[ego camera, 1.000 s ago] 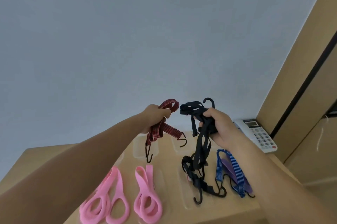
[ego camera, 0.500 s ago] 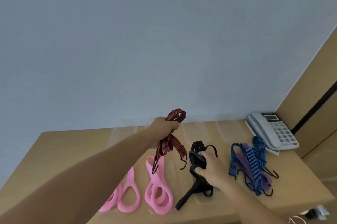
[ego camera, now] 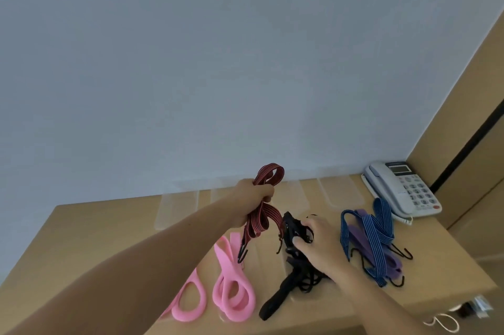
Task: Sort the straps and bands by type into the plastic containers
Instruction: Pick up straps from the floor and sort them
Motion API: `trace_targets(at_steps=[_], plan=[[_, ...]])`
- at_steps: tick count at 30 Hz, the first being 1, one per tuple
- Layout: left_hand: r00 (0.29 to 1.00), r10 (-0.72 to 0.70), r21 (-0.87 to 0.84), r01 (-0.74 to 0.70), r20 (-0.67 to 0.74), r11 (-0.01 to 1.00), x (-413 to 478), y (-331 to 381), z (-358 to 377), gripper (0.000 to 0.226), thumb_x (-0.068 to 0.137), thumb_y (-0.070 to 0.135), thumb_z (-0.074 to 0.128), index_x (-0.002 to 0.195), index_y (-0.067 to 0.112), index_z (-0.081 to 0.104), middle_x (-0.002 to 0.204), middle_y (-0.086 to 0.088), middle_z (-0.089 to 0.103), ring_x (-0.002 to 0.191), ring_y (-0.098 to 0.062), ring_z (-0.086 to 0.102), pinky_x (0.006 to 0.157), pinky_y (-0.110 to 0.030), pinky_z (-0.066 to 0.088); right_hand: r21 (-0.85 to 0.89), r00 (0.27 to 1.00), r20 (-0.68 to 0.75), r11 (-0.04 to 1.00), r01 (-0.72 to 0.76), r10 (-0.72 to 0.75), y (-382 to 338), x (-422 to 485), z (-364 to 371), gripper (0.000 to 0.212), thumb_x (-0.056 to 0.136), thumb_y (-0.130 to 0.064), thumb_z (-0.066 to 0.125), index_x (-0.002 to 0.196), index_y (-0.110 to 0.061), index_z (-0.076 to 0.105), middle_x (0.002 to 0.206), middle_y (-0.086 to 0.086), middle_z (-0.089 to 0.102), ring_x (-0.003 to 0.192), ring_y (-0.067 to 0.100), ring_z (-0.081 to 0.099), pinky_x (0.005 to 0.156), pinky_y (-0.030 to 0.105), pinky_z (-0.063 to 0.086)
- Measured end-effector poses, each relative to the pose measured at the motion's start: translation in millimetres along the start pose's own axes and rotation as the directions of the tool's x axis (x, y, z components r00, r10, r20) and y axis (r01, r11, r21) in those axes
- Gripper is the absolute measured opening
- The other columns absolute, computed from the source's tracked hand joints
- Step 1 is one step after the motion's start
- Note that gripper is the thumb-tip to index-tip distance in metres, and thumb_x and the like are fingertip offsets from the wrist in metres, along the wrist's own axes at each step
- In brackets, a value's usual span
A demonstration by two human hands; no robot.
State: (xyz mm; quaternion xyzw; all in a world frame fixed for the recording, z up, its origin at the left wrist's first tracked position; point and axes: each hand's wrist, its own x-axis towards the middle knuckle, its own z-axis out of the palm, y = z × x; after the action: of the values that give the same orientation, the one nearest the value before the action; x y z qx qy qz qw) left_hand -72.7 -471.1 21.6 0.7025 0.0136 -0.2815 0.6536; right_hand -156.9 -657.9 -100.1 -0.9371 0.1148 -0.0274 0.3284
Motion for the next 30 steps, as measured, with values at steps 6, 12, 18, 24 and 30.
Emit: trace_targets(at_steps=[6,12,18,24,30], plan=[[0.994,0.045,-0.201,-0.024,0.101,0.979,0.6,21.9,18.2,0.012,0.086,-0.002,0.056,0.098,-0.001,0.06,0.08,-0.01,0.05,0.056,-0.023,0.048,0.058,-0.034,0.046,0.536,0.981,0.192,0.84,-0.078,-0.032,-59.0,-7.8,-54.5,0.047,0.078,-0.061,0.058,0.114,-0.031,0.064,0.117,-0.01,0.066,0.114,0.009,0.058,0.103,0.036,0.043],[0.929,-0.015,0.042,-0.001,0.37,0.999,1.9,32.6,17.0,0.016,0.088,0.0,0.059,0.103,0.002,0.053,0.079,-0.013,0.056,0.067,-0.029,0.062,0.054,-0.031,0.049,0.323,0.995,-0.099,0.946,0.039,-0.008,-60.2,-29.4,-80.2,0.007,0.092,-0.027,0.065,0.093,-0.034,0.065,0.092,-0.009,0.069,0.089,0.003,0.063,0.081,0.027,0.048],[0.8,-0.146,0.298,-0.042,0.582,0.954,3.5,17.4,34.9,0.014,0.086,0.006,0.065,0.097,0.005,0.056,0.064,-0.004,0.051,0.052,-0.014,0.048,0.052,-0.027,0.044,0.088,0.927,-0.372,0.996,-0.021,0.052,-47.9,-37.6,-90.7,0.036,0.088,-0.03,0.068,0.124,-0.032,0.062,0.119,-0.01,0.054,0.114,0.007,0.048,0.097,0.027,0.04],[0.863,0.113,0.293,-0.287,0.492,0.912,5.5,9.6,81.4,0.006,0.086,0.01,0.062,0.085,0.01,0.056,0.066,-0.002,0.055,0.053,-0.012,0.05,0.058,-0.028,0.043,0.838,0.796,-0.037,0.452,-0.304,0.604,-53.9,-53.4,-95.8,0.045,0.097,-0.049,0.05,0.107,-0.008,0.065,0.1,0.015,0.074,0.085,0.023,0.07,0.069,0.032,0.053],[0.79,0.162,0.592,-0.561,0.591,0.579,4.7,1.0,144.9,0.043,0.081,0.023,0.073,0.11,0.014,0.043,0.096,0.003,0.054,0.08,-0.006,0.052,0.064,-0.02,0.046,0.909,0.855,-0.024,0.367,-0.197,0.518,-31.4,-52.6,-127.9,0.029,0.089,-0.039,0.067,0.102,-0.014,0.069,0.094,0.012,0.076,0.092,0.03,0.071,0.075,0.043,0.058]])
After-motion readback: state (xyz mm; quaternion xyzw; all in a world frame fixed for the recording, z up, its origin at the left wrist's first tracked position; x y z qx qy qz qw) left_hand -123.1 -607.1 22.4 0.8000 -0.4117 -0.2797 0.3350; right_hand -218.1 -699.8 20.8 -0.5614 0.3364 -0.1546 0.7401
